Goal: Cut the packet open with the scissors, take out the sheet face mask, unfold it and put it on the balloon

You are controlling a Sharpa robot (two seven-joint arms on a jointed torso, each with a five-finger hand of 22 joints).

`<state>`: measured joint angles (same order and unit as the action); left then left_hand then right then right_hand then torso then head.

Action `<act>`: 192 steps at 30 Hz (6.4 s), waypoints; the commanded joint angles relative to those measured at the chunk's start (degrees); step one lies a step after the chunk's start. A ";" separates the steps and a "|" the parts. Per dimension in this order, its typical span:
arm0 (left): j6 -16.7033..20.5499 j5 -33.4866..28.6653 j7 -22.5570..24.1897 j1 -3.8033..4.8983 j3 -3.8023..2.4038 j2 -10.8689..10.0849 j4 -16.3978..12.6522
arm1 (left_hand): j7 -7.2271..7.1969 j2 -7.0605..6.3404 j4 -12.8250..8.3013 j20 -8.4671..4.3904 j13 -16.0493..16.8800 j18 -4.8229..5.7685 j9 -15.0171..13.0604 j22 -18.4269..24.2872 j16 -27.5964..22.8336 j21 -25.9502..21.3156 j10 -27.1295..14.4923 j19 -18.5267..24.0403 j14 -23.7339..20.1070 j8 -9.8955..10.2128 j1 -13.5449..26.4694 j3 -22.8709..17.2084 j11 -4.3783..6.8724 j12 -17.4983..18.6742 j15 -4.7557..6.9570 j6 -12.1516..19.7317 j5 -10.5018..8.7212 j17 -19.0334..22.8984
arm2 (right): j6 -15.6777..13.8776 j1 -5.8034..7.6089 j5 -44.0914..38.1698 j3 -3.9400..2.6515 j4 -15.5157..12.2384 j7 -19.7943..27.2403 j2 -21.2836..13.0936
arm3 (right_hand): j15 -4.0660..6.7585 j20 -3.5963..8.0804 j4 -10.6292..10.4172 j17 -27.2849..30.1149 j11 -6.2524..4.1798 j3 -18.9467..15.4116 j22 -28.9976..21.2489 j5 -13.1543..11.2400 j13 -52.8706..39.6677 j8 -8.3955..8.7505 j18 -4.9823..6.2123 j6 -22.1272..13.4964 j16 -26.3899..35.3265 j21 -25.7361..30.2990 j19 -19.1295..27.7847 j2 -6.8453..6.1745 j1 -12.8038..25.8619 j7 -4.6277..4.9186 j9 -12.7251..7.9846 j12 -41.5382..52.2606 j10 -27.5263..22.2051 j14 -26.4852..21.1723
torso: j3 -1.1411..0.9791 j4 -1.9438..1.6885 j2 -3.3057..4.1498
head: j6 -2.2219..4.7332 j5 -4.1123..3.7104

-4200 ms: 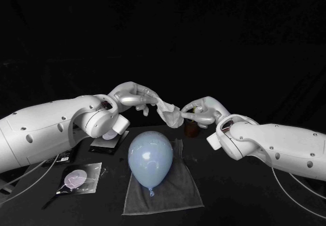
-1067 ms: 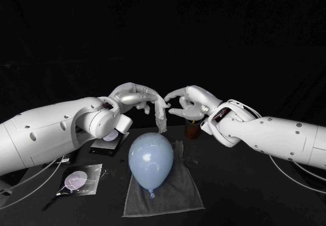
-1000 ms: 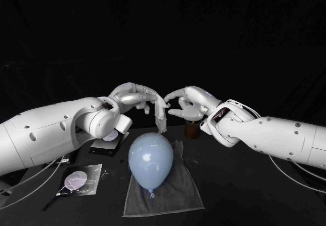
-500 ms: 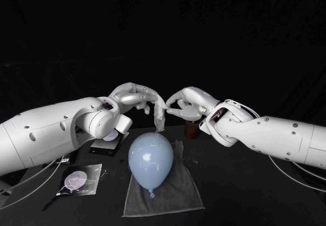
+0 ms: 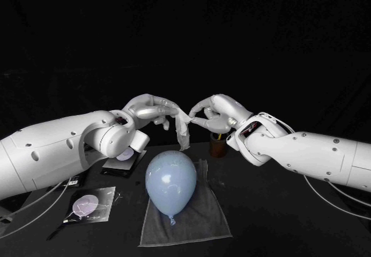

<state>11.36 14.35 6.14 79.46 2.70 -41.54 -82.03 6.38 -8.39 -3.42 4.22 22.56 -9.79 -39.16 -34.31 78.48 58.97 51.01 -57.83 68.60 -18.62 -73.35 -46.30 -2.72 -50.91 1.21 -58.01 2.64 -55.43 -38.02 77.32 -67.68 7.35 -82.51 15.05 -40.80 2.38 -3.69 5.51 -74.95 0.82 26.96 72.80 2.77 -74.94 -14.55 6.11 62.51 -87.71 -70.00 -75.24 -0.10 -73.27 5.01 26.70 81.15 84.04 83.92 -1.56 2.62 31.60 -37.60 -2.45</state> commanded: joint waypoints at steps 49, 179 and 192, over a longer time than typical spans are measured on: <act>-4.31 9.98 -0.91 1.50 -0.07 4.67 9.48 | 0.22 0.92 0.02 0.25 -0.07 -0.62 -0.07 -0.40 0.57 0.53 -0.05 0.22 0.44 -0.29 0.38 1.04 0.18 -0.24 -0.39 0.23 0.17 -0.29 | 9.59 11.53 -6.45 -1.35 1.87 -18.70 1.64 | 0.55 0.25 0.10 -11.19 -0.56 0.73 0.20 0.02 -7.82 -1.25 -0.58 0.06 -0.31 -0.26 -0.61 0.46 -0.17 -0.45 0.81 0.95 2.06 4.18 | 0.02 0.00 0.01 | 0.52 -1.33; 13.09 10.18 5.58 -2.74 1.01 3.96 1.55 | 5.08 -0.88 20.11 6.39 -2.16 -0.64 1.75 14.61 -12.11 -20.90 -13.94 3.28 -25.38 -1.36 -8.50 49.79 -5.62 -3.76 -6.57 13.12 0.08 23.81 | 4.83 10.56 12.57 -0.72 3.89 -21.81 6.17 | 0.71 0.42 0.38 -11.11 -0.66 1.73 0.06 0.02 -7.79 -1.83 -0.51 -0.23 -0.25 -0.06 -0.64 0.47 -0.26 -0.48 1.14 0.85 2.12 4.19 | -0.09 0.20 0.04 | 2.30 -1.46; 13.30 12.85 -0.36 -2.73 0.98 5.99 3.02 | 6.58 -3.55 20.49 7.17 -1.66 -0.58 -0.06 16.11 -10.97 -23.06 -17.46 3.09 -26.82 -4.72 -5.68 54.63 -6.89 -6.03 -7.57 18.81 0.15 24.34 | 4.71 10.23 12.19 -0.66 2.54 -22.01 6.68 | 0.71 0.43 0.42 -11.11 -0.66 1.86 0.06 0.02 -7.74 -1.89 -0.51 -0.26 -0.25 -0.06 -0.65 0.47 -0.26 -0.48 1.17 0.79 2.10 4.20 | -0.03 0.13 0.06 | 2.41 -1.42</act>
<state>24.03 25.20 8.71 76.71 3.76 -35.84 -79.09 10.74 -11.57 17.00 11.09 20.82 -9.81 -39.00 -18.25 67.30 36.15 33.88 -54.70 41.97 -23.00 -79.21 8.06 -9.52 -56.64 -6.36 -39.48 2.66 -31.15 -32.53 87.55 -54.86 6.74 -79.92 -6.51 -34.21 2.76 -3.41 5.93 -74.95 0.42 28.48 72.76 2.42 -74.95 -16.08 5.62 61.88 -87.74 -69.98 -75.50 0.29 -73.29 4.38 27.46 82.02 84.01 83.91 -1.63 2.76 31.65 -35.18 -3.88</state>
